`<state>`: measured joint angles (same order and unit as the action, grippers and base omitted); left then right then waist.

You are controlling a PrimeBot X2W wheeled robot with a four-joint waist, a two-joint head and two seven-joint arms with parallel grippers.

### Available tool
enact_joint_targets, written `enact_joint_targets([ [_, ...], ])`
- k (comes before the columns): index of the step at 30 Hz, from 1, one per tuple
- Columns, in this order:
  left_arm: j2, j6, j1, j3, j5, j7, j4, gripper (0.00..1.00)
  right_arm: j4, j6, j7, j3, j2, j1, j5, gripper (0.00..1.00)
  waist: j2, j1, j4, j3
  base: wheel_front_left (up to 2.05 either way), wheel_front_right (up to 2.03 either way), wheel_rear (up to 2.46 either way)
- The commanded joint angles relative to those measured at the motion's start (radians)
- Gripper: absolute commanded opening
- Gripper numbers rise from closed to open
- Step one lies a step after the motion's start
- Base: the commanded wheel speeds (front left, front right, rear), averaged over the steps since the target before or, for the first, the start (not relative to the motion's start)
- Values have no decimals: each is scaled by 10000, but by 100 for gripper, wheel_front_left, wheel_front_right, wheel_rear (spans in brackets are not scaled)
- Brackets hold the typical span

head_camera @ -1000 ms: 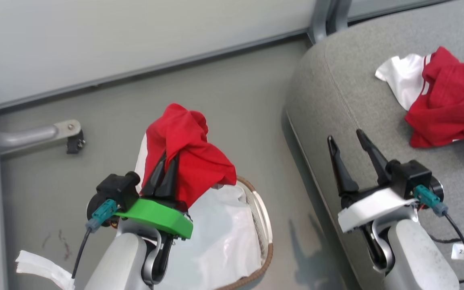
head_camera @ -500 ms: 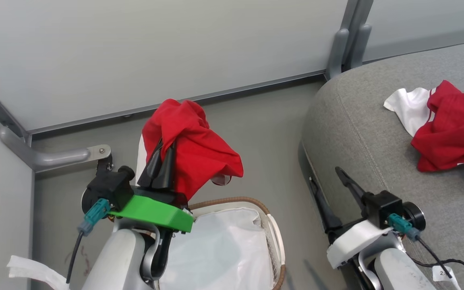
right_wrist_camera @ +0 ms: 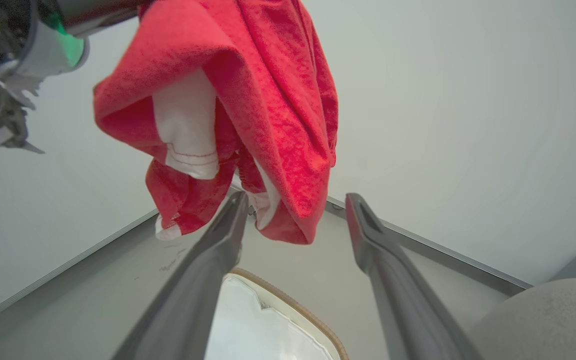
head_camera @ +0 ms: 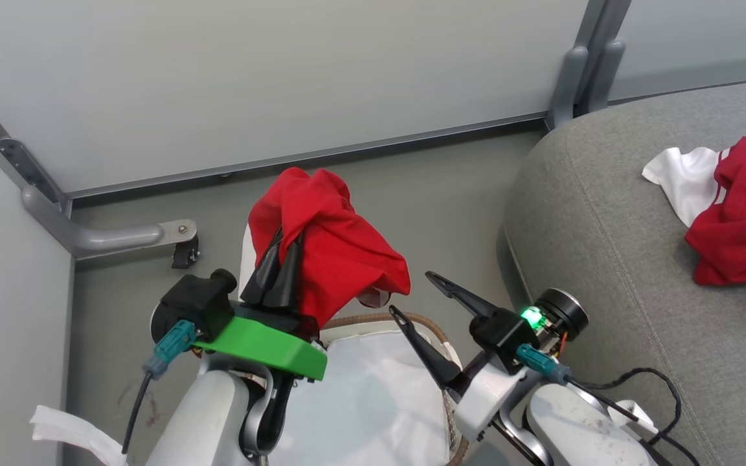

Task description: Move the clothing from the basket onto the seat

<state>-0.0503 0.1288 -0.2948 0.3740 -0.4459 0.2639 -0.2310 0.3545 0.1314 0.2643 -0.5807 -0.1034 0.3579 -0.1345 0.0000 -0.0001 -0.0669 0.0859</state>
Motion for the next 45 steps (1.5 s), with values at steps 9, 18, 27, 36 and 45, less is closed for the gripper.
enact_joint_targets([
  [9,-12,25,-419,616,-367,7,-34,0,873,-14,1,-497,434,1079,224,100,0,1,575,106,0,0,0],
  [18,-12,25,-558,1196,-670,7,47,0,1091,-14,1,-616,498,1340,-406,0,0,1,955,172,0,0,0],
  [27,-12,25,-595,1199,-661,7,-25,0,1151,-14,1,-738,502,1303,-767,0,0,1,952,190,0,0,0],
  [36,-12,25,-309,822,-506,6,60,100,905,-14,1,-551,504,1126,-825,0,0,1,633,164,0,0,0],
  [45,-13,25,-58,357,-47,4,-245,100,327,-14,2,-260,504,767,-965,0,0,1,-662,122,0,0,0],
])
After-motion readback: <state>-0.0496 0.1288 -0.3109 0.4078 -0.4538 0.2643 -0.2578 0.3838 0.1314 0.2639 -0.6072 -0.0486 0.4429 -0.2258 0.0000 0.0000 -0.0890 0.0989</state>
